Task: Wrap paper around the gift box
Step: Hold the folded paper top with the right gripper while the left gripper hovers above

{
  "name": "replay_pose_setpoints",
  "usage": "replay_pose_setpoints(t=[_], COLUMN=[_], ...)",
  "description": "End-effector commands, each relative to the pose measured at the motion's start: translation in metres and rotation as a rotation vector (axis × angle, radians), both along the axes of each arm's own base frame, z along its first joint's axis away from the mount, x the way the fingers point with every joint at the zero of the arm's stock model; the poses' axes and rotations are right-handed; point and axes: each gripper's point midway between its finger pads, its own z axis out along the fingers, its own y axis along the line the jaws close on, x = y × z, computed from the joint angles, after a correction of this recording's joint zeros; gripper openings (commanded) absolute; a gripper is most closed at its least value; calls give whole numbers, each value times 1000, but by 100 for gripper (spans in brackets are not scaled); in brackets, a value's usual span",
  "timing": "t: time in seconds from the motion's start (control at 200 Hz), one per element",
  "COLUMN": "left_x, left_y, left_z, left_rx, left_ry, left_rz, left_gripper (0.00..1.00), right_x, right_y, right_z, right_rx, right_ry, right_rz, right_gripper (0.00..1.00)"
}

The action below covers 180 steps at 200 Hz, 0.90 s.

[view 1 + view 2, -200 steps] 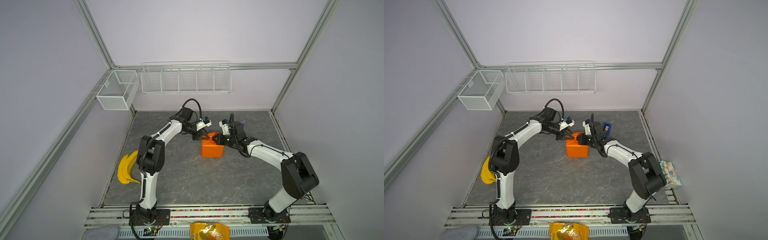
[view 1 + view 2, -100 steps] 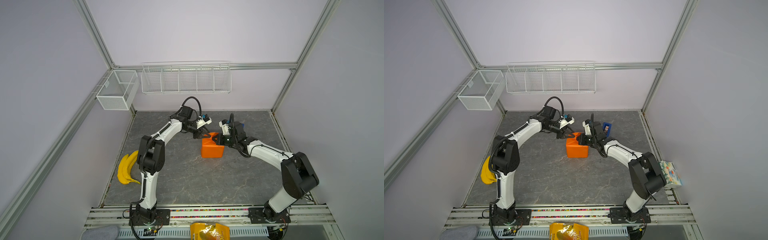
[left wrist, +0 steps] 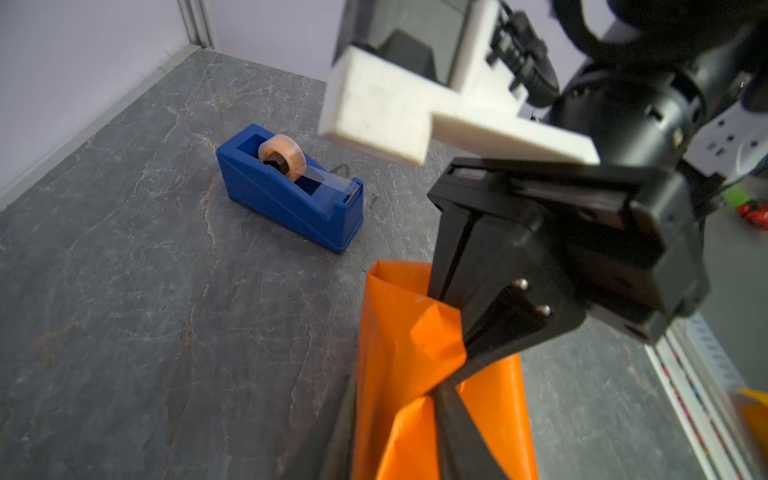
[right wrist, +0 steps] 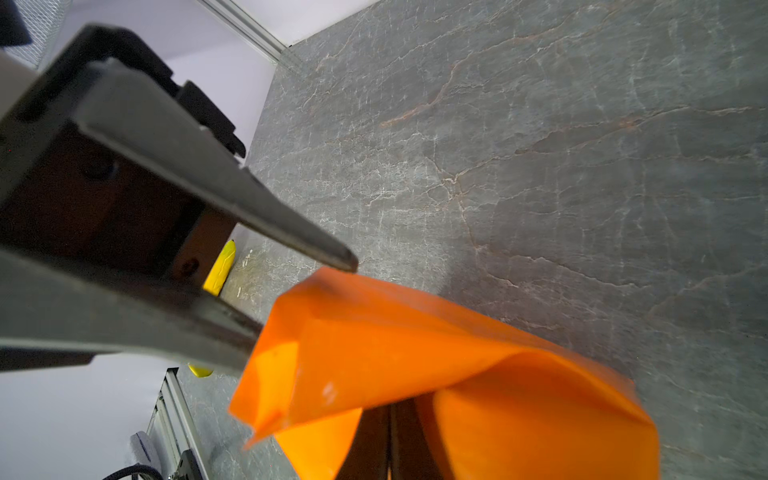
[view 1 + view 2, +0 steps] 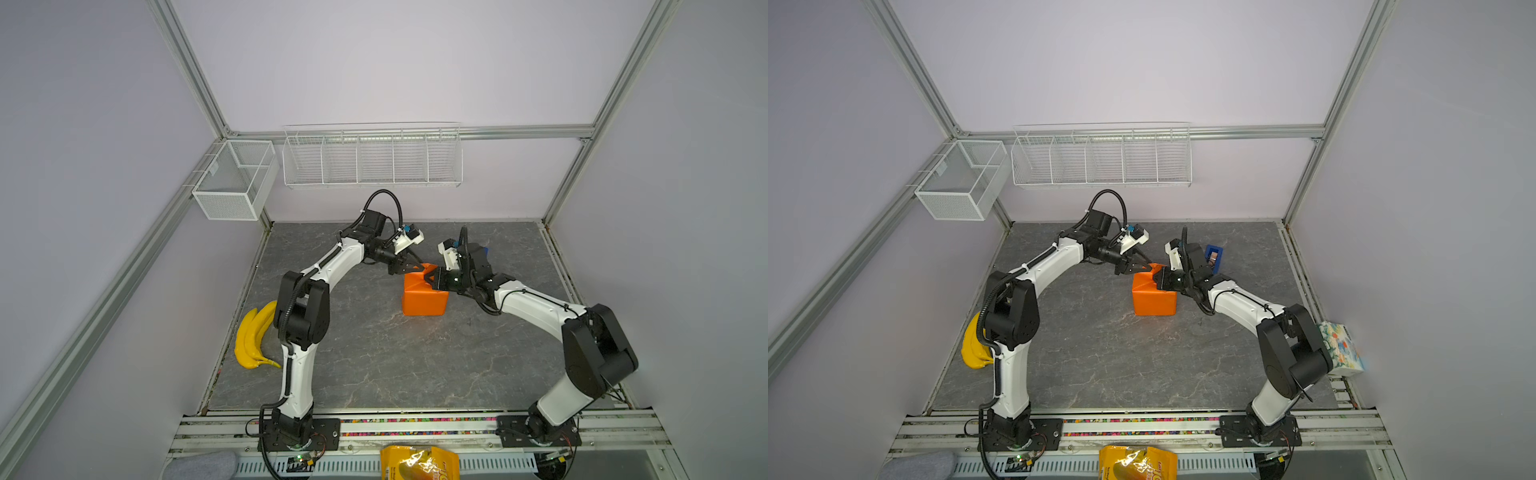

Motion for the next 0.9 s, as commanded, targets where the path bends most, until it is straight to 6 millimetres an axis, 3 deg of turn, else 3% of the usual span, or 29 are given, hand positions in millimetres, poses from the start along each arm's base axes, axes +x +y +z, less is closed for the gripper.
replay_pose_setpoints(t=[0.0,0.125,0.225,0.315,0.45,0.545,0.715,0.895], left_x=[2,1,1,1,3,5,16,24], left_y=[-9,-14,-15,-15,-15,-15,-13,-6], left_z=[12,12,12,14,19,22,32,47], left_rx=[-49,-62,-67,-69,-69,-72,-97,-151], left_ry=[-8,-1,2,0,-6,-6,-45,-55], left_rz=[-12,-17,-17,-16,-2,25,112,176], left_gripper=[36,30,11,0,0,12,23,23], right_x=[-17,-17,-17,-17,-18,-18,-19,-19], right_y=[-7,-7,-8,-8,-9,-9,-9,-10], right_z=[-30,-31,-32,-31,-32,-32,-31,-31], right_rx=[-70,-70,-71,-74,-76,-75,-78,-80], right_ry=[100,102,104,102,105,103,102,101], right_rz=[12,13,12,13,12,14,13,12], right_gripper=[7,7,7,7,7,7,7,7])
